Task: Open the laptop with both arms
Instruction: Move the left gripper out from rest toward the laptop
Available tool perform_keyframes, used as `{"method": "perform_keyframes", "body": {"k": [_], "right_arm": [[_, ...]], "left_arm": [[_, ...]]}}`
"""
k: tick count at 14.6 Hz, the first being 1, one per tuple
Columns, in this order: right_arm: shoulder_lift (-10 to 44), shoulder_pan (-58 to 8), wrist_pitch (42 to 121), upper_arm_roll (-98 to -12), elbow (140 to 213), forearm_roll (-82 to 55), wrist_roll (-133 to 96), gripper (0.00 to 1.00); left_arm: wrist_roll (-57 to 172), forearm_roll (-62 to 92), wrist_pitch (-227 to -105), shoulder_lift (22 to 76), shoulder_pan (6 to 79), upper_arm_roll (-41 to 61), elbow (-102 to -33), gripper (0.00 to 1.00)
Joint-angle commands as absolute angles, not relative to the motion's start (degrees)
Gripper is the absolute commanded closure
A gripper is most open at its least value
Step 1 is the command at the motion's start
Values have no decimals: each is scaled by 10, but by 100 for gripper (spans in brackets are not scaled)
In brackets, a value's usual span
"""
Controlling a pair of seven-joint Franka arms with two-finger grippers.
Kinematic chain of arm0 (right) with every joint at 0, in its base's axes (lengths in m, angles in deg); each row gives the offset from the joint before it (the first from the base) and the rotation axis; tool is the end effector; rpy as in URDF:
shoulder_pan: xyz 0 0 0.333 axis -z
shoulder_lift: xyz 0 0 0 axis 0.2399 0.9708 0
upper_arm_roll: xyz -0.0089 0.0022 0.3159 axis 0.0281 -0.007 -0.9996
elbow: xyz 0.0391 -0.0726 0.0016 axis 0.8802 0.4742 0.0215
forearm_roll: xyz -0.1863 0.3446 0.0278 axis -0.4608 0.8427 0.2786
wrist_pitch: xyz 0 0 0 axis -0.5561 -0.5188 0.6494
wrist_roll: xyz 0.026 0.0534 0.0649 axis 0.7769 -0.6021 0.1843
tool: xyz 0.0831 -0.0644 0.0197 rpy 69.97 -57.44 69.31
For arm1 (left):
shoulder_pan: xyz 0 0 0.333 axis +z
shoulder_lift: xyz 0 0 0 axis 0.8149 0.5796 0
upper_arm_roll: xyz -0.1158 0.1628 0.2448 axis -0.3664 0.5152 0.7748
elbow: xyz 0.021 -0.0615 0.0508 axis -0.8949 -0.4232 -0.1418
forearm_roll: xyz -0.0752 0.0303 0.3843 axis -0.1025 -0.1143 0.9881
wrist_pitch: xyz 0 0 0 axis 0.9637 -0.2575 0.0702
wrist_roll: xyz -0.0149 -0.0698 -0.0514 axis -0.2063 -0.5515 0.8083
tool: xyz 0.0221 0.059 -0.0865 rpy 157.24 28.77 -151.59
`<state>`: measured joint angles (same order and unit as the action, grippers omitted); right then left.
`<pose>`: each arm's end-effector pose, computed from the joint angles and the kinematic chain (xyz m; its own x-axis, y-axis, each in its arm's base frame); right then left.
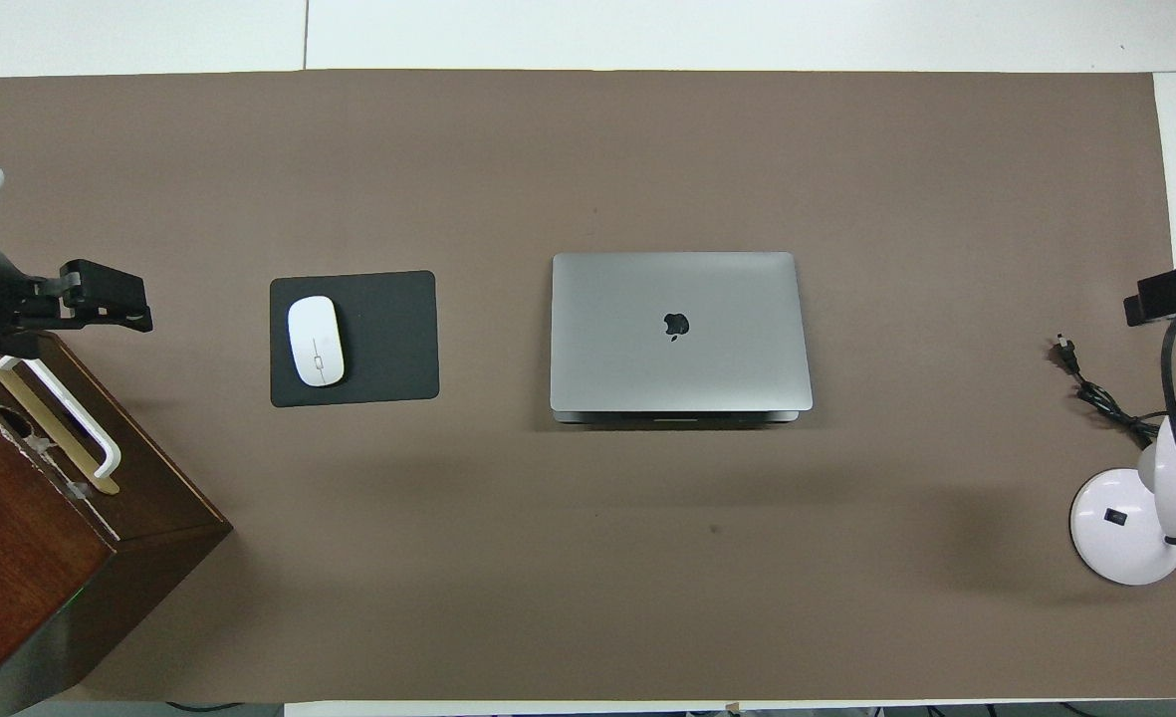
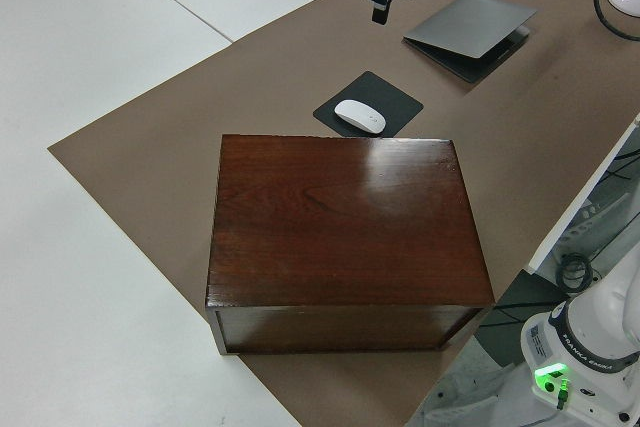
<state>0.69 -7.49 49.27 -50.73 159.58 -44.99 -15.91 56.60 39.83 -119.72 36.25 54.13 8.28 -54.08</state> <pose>0.5389 -0.0348 0.6514 0.9992 0.0337 -0.0215 0.0341 -0.9992 0.0191 0.5370 -0.0500 0.6059 0.9861 0.1646 -0.0229 0.1645 -0.9864 -0.0031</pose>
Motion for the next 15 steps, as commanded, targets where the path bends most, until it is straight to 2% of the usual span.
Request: {"method": "perform_keyframes", "body": {"k": [1, 13, 14, 15], "right_arm": [[7, -68, 482, -512, 1592, -439, -161, 0], [8, -68, 482, -511, 1591, -439, -162, 0], [8, -68, 482, -511, 1592, -439, -162, 0], [8, -68, 482, -511, 1592, -439, -162, 0]], "left_arm": [[558, 399, -1188, 364, 542, 84, -535, 0], [569, 399, -1206, 365, 543, 83, -534, 0], [571, 399, -1214, 364, 544, 83, -536, 5], [577, 399, -1217, 364, 549, 83, -536, 23]]}}
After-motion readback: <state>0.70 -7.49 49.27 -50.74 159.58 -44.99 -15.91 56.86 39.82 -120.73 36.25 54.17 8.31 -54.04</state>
